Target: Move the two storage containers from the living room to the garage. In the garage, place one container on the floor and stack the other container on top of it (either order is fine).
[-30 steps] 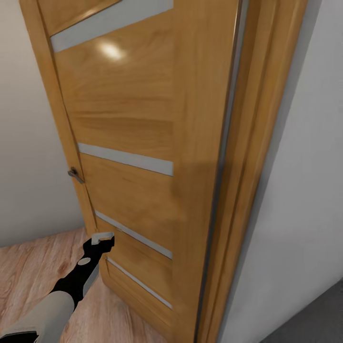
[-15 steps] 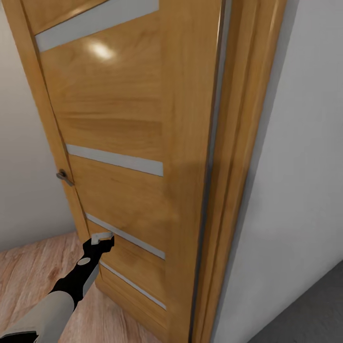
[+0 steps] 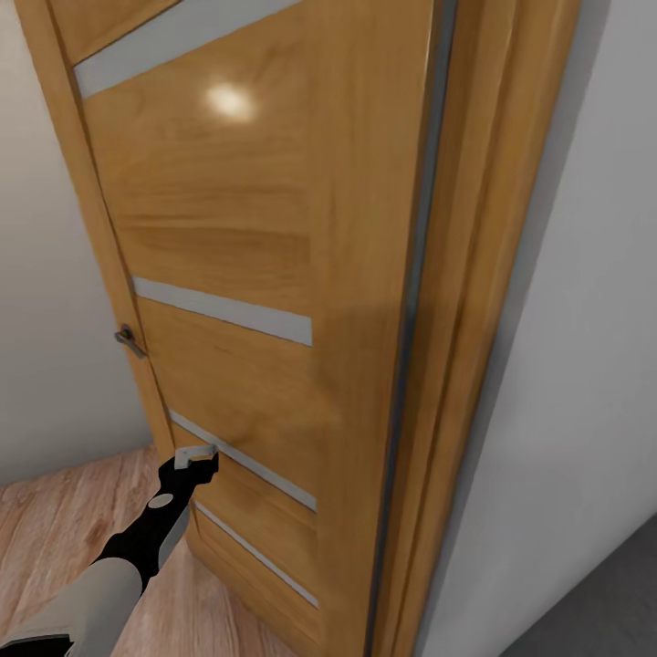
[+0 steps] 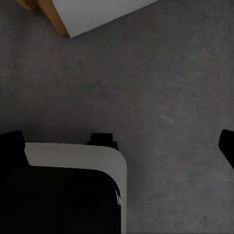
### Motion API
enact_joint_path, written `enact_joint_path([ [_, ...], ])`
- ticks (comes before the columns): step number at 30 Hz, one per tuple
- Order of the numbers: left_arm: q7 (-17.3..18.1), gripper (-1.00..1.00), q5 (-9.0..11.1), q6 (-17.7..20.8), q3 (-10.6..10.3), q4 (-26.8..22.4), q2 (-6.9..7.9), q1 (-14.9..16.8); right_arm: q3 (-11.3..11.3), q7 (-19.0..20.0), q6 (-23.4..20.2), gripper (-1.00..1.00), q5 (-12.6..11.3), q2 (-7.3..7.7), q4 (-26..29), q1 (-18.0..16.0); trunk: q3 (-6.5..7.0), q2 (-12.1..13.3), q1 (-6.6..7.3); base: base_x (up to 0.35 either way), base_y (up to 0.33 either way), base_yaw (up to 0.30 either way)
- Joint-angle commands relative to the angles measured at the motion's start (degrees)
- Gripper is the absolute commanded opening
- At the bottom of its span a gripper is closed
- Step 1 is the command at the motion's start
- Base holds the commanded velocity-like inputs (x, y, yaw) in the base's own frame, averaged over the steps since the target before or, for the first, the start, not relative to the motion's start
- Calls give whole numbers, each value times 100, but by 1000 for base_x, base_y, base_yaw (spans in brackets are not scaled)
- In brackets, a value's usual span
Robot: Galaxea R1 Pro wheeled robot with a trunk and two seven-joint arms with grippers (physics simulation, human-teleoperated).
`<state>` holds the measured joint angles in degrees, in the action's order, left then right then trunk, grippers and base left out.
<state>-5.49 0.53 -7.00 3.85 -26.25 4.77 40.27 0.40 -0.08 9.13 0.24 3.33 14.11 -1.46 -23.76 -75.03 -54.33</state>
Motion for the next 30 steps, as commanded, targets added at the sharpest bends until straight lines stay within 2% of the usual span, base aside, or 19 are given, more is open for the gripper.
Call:
enact_joint_path([
  [1,4,100,0,-20,1,-3,-2,7,4,-1,18,100,2,1,-5,-4,-5,-3,-1,60,0,0],
  [30,4,100,0,-21,1,-3,-2,7,4,-1,18,100,2,1,-5,-4,-5,-3,-1,42,0,0],
])
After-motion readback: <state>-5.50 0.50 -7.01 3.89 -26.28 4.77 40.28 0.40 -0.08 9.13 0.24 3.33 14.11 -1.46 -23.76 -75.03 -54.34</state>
